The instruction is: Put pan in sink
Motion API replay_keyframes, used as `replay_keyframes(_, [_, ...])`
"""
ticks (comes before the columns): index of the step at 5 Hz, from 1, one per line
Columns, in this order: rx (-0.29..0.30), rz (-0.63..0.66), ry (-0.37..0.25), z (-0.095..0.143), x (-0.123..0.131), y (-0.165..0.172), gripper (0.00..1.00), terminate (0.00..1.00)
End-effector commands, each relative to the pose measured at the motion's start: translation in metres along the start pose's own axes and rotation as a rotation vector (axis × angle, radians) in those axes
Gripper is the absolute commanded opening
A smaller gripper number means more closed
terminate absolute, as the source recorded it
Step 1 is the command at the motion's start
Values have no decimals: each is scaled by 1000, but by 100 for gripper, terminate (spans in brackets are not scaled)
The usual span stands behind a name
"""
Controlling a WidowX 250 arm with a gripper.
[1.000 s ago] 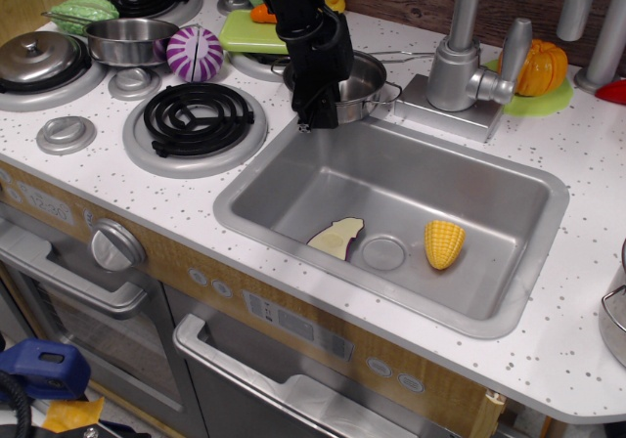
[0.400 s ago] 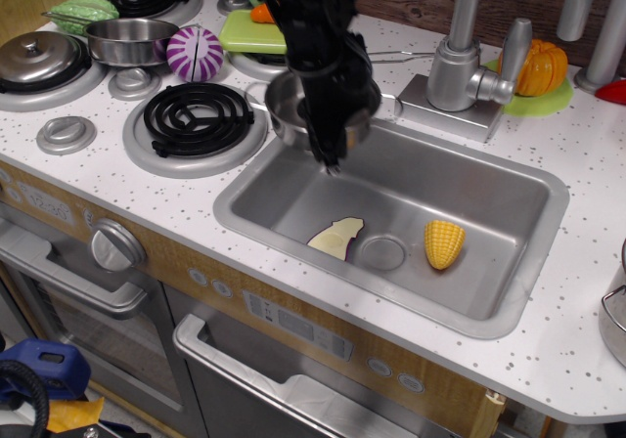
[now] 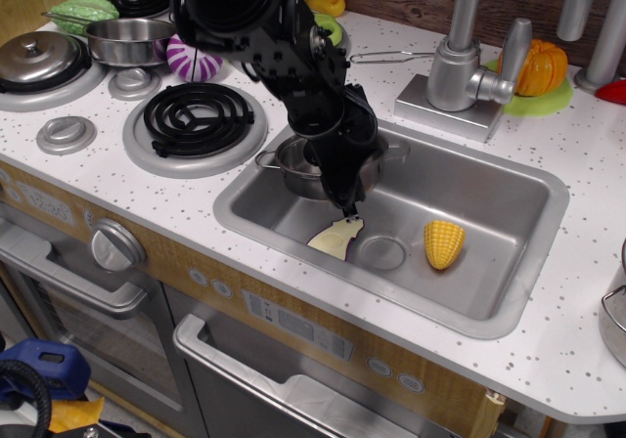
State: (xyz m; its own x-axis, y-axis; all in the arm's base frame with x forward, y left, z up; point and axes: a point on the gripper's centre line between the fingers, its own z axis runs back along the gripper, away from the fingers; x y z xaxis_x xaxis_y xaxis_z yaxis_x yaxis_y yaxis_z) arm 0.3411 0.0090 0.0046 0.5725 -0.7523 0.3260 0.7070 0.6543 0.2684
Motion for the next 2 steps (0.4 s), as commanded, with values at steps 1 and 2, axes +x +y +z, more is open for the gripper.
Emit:
replay_keyframes(1, [27,6,-26,5,1,8,100,0])
replay_keyframes(2, [27,6,-26,5,1,8,100,100])
